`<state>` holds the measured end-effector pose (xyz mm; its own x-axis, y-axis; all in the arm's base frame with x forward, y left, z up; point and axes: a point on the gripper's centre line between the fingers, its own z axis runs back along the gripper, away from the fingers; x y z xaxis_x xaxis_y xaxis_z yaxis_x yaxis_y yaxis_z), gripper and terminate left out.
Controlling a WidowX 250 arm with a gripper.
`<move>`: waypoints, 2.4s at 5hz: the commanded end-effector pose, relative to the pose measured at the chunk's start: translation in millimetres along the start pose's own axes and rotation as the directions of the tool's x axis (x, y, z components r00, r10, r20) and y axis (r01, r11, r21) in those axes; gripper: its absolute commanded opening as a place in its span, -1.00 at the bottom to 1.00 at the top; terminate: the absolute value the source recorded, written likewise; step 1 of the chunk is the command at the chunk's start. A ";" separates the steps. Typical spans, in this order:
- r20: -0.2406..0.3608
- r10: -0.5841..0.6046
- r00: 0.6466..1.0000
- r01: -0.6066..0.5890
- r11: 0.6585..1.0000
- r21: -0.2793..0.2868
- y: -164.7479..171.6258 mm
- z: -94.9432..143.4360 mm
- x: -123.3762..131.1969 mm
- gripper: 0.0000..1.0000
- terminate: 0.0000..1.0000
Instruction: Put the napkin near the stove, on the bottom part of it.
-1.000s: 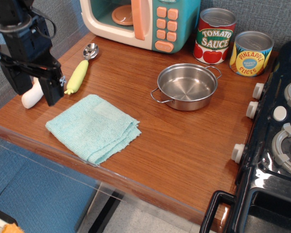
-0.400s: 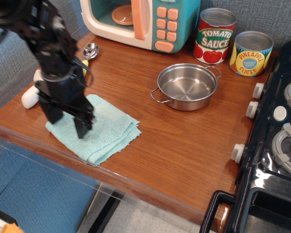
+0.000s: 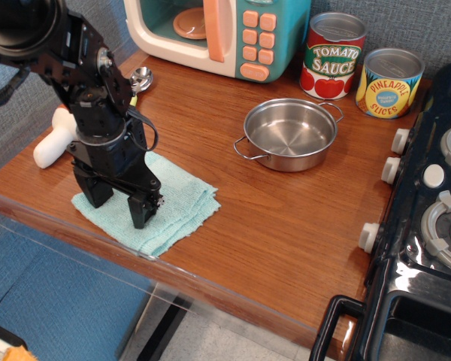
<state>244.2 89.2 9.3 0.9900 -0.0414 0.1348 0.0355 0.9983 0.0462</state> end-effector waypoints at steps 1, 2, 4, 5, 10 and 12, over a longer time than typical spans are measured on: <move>-0.053 -0.064 0.997 0.061 0.997 -0.056 -62.8 -7.0 -14.3 1.00 -1.00; -0.014 -0.129 0.992 0.128 0.991 -0.033 -98.9 11.8 -13.0 1.00 -1.00; -0.027 -0.193 0.981 0.194 0.977 0.083 -148.2 30.0 -4.9 1.00 -1.00; -0.045 -0.138 0.989 0.142 0.986 0.089 -147.4 30.3 3.0 1.00 -1.00; 0.097 0.003 0.995 -0.001 1.000 -0.020 -116.7 101.2 39.5 1.00 -1.00; 0.097 0.003 0.995 -0.001 1.000 -0.020 -116.7 101.2 39.5 1.00 1.00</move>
